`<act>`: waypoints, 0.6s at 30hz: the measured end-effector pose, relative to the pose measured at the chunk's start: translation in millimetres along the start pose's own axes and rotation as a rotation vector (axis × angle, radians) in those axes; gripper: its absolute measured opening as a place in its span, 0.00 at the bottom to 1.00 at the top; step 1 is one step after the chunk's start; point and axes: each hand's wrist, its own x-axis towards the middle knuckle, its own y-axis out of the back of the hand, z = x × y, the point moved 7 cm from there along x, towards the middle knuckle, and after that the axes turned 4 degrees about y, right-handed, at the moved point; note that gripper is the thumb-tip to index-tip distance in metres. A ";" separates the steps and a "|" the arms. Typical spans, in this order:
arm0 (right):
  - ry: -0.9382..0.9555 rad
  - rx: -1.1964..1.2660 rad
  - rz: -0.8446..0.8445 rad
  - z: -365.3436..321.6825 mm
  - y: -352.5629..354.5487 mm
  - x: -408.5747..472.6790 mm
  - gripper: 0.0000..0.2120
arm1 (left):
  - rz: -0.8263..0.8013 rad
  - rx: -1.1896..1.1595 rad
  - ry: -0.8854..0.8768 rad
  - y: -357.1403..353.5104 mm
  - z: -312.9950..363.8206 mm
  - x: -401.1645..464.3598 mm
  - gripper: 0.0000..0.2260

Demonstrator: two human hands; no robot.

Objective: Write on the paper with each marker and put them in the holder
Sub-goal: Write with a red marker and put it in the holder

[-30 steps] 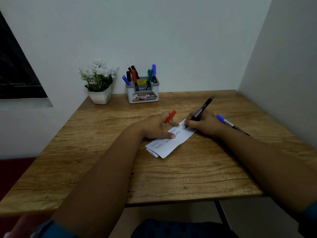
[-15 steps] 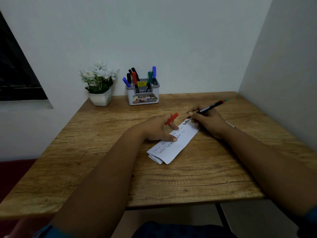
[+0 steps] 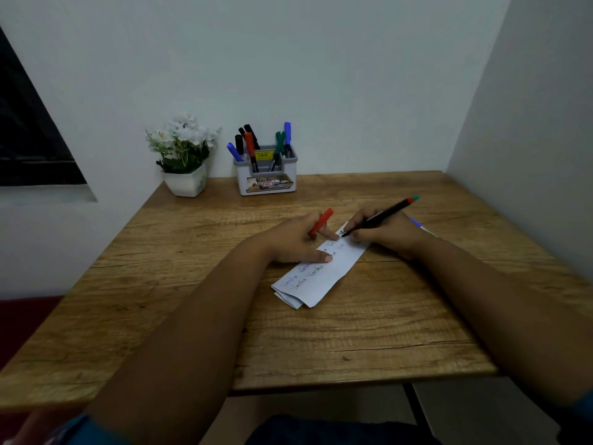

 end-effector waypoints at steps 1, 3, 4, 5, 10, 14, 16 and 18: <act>0.001 -0.001 -0.013 -0.1 -0.6 0.4 0.08 | 0.000 -0.005 0.000 0.2 0.0 -0.1 0.34; -0.007 -0.008 -0.006 0.9 -0.7 2.0 0.06 | -0.003 -0.013 0.001 0.0 0.2 -0.2 0.33; -0.010 -0.019 0.007 1.3 -0.3 2.1 0.06 | -0.005 -0.015 0.001 -0.4 0.6 -0.4 0.33; -0.005 -0.038 0.015 1.1 -0.5 2.1 0.05 | -0.005 -0.014 0.000 -0.6 1.1 -0.6 0.32; 0.045 -0.188 -0.013 -2.0 -3.7 1.0 0.04 | 0.008 -0.001 0.020 -0.2 -0.4 0.4 0.32; 0.039 -0.228 -0.028 -2.3 -4.3 1.1 0.04 | 0.009 0.000 0.015 -0.3 0.0 -0.1 0.31; 0.037 -0.244 -0.030 -2.2 -4.0 1.4 0.04 | 0.009 0.000 0.015 -0.2 0.7 -0.6 0.30; 0.038 -0.260 -0.031 -2.0 -3.7 1.5 0.05 | 0.004 0.000 0.014 -0.4 1.0 -1.0 0.31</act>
